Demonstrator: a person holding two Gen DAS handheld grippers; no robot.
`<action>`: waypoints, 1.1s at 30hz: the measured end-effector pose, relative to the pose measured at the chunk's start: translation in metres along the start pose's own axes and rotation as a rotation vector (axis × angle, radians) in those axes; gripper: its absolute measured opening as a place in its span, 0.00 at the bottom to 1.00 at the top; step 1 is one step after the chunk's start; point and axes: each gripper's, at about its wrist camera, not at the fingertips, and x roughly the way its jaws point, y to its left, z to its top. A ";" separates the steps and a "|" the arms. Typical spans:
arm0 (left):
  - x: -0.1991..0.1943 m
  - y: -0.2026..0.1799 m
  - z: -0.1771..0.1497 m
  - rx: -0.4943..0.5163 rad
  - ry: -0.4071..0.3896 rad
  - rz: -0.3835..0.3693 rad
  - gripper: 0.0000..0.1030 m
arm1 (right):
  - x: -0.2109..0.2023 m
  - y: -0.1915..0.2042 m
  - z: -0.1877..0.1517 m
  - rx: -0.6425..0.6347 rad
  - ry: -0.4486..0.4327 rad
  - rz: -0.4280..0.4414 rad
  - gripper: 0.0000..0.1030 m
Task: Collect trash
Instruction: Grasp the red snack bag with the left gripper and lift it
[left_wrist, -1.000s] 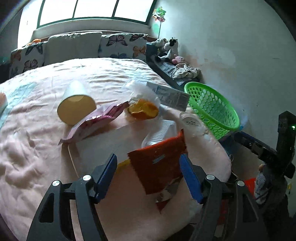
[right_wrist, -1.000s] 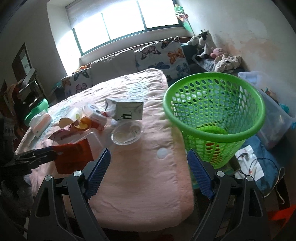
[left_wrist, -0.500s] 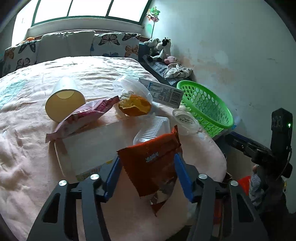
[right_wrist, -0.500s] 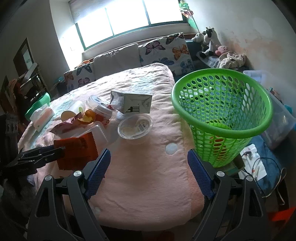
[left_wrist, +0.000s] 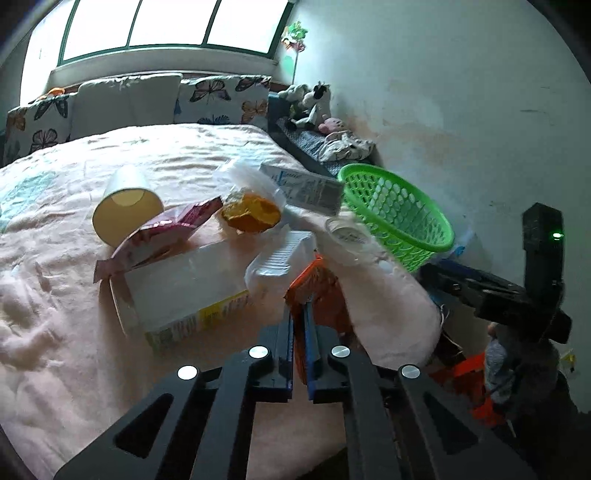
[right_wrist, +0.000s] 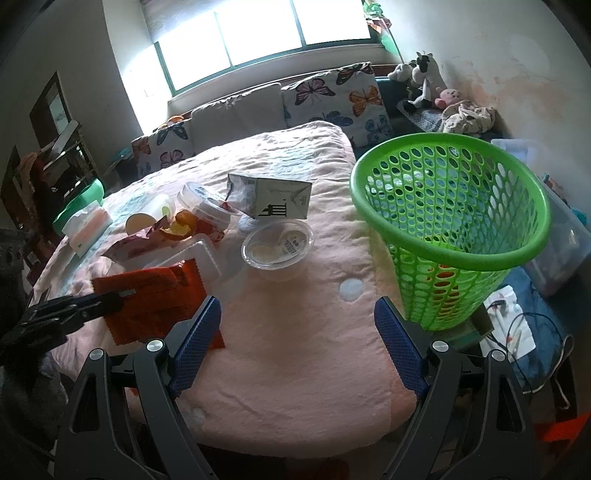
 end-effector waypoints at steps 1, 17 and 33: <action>-0.005 -0.002 0.000 0.004 -0.008 -0.014 0.04 | 0.000 0.001 0.000 -0.003 0.000 0.004 0.82; -0.083 0.013 0.015 0.004 -0.167 0.025 0.04 | 0.025 0.045 0.003 -0.111 0.059 0.166 0.82; -0.092 0.035 0.022 -0.045 -0.195 0.079 0.04 | 0.076 0.093 0.018 -0.292 0.122 0.273 0.89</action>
